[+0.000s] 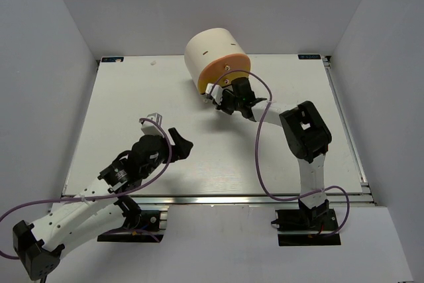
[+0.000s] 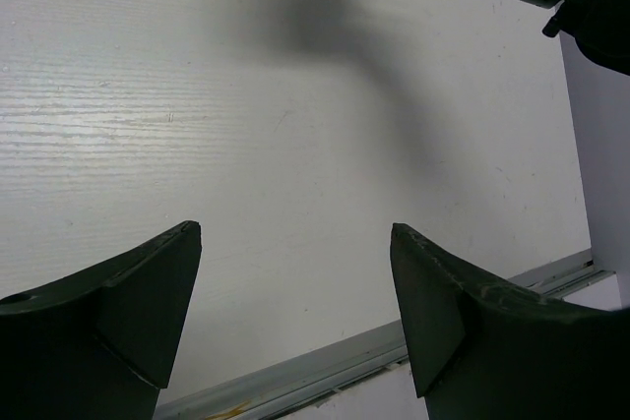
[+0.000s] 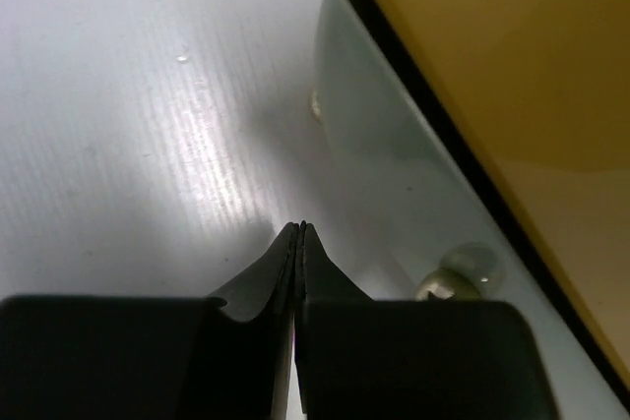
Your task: Sort the legos into containers by color
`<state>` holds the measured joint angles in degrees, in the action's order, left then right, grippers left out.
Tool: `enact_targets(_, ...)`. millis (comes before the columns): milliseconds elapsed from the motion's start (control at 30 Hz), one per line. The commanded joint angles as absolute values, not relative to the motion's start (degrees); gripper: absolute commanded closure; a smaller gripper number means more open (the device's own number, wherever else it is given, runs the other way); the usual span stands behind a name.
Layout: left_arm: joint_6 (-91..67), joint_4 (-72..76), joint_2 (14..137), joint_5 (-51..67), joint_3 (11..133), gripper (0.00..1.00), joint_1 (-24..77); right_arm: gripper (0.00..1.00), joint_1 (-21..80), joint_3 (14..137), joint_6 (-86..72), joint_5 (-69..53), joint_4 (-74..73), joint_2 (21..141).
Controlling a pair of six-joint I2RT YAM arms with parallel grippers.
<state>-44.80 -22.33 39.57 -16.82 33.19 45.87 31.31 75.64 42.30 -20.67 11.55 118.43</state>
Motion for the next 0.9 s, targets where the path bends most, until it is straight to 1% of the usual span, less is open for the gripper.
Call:
enact_targets(0,-45.1,-22.4,39.8,-17.1,33.6,0.13,46.1,1.0,32.1,75.1,41.1,-14.5,22.7,116.5)
enact_targets(167,-45.2,-22.3,40.5,-16.7,33.7,0.13,46.1,1.0,32.9,75.3,40.3,-11.8,28.2,117.5)
enact_targets(300,-45.2,-22.7,40.5,-16.8,33.9,0.13,46.1,1.0,33.1,76.9,40.3,-10.4,28.6,118.4)
enact_targets(367,-45.2,-22.5,40.5,-16.7,34.0,0.13,46.1,1.0,33.0,77.1,40.3,-11.6,26.4,117.7)
enact_targets(433,-45.2,-22.5,40.5,-16.8,34.0,0.13,46.1,1.0,33.0,76.4,40.3,-15.8,24.3,116.6)
enact_targets(467,-45.3,-22.5,40.4,-16.7,34.0,0.13,46.1,1.0,32.6,76.1,42.0,-17.9,22.6,115.1)
enact_targets(500,-45.2,-22.3,40.3,-16.5,33.8,0.13,46.1,1.0,32.6,76.8,44.4,-23.0,14.5,114.3)
enact_targets(567,-45.3,-22.1,40.1,-16.5,33.5,0.12,46.1,1.0,32.7,78.6,47.6,-28.3,5.1,112.2)
enact_targets(600,-45.4,-22.1,39.9,-16.5,33.3,0.12,46.1,1.0,32.4,80.5,47.6,-30.9,-4.1,111.6)
enact_targets(667,-45.4,-21.5,39.6,-16.5,32.9,0.12,46.1,0.85,31.9,81.9,43.9,-34.4,-11.7,109.3)
enact_targets(700,-45.4,-20.8,39.3,-16.4,32.3,0.12,46.1,0.66,31.7,81.4,40.6,-34.8,-14.2,108.0)
enact_targets(733,-45.4,-20.7,39.1,-16.4,32.0,0.12,46.1,0.57,31.5,80.8,36.6,-34.4,-14.5,106.5)
enact_targets(800,-45.4,-19.7,39.0,-16.3,31.6,0.12,46.1,0.43,30.9,80.3,24.5,-32.9,-17.2,102.6)
enact_targets(867,-45.2,-19.3,39.2,-16.3,31.6,0.11,46.1,0.38,29.9,80.2,20.6,-33.7,-20.5,98.9)
